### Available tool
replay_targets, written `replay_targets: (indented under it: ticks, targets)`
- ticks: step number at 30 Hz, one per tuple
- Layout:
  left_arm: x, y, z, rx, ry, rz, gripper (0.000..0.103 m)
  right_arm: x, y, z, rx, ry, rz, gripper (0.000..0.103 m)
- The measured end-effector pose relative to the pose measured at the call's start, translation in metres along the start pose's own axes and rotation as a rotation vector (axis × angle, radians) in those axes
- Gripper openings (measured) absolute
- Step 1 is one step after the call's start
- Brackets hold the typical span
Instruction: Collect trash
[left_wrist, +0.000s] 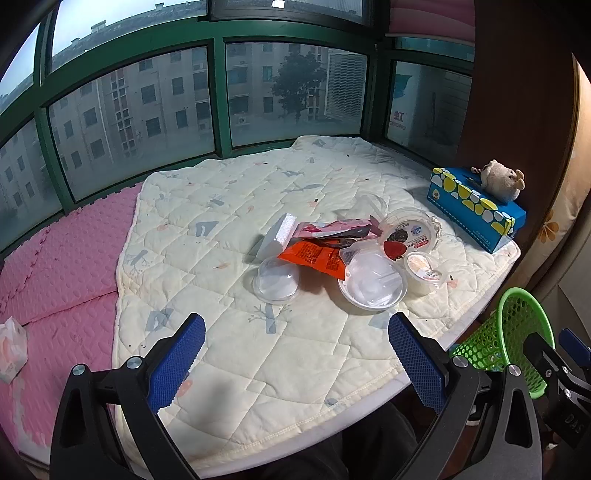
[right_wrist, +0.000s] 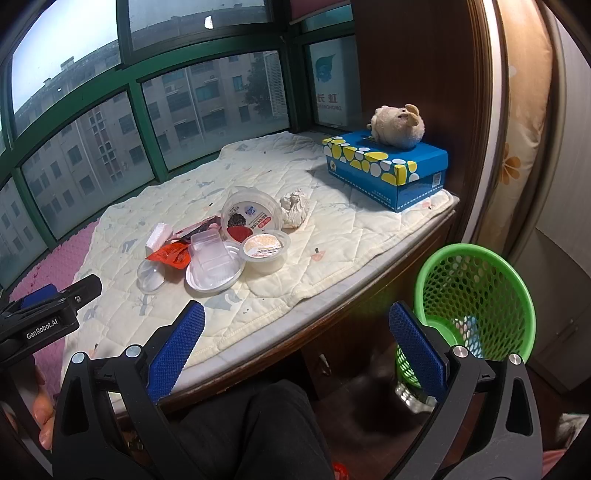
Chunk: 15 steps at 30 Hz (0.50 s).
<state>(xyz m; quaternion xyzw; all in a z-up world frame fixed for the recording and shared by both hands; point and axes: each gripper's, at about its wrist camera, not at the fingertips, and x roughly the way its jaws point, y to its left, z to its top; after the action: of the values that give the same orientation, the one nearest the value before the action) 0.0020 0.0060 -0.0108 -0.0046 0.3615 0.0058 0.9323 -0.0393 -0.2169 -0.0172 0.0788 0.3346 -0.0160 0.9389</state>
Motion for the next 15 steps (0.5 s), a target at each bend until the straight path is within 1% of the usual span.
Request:
replay_targets:
  ticks: [15]
  targets:
    - [0.0028,0.002,0.0005,-0.014,0.009,-0.001,0.096,0.0013,-0.001,0.0006,0.001,0.006,0.0,0.099]
